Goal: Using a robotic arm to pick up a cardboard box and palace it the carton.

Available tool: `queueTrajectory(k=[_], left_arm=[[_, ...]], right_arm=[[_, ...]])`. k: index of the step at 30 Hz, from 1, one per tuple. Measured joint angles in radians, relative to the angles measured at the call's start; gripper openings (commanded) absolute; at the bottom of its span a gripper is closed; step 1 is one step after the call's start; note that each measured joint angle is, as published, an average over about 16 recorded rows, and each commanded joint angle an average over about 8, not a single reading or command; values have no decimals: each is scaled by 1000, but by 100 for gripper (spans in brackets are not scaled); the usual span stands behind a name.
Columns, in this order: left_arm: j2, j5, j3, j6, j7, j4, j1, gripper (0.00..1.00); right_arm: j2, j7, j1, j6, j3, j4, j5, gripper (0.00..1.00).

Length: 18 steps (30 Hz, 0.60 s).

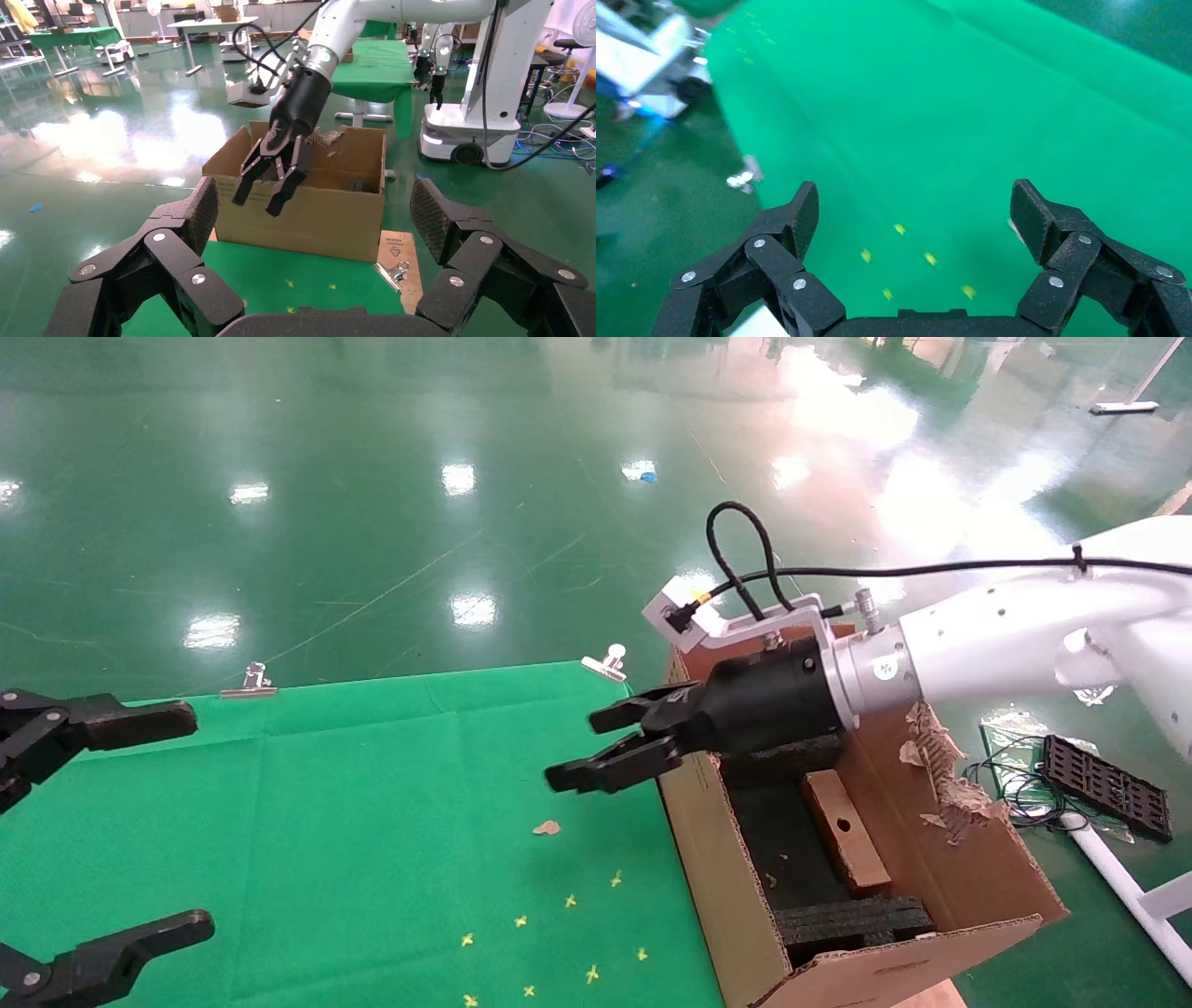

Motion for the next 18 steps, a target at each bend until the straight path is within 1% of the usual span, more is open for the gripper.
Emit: queueTrajectory(k=[18], left_arm=[[0, -1, 1, 0, 0, 0, 0, 100]], right_arm=[[95, -164, -337, -38, 474, 372, 108, 100]])
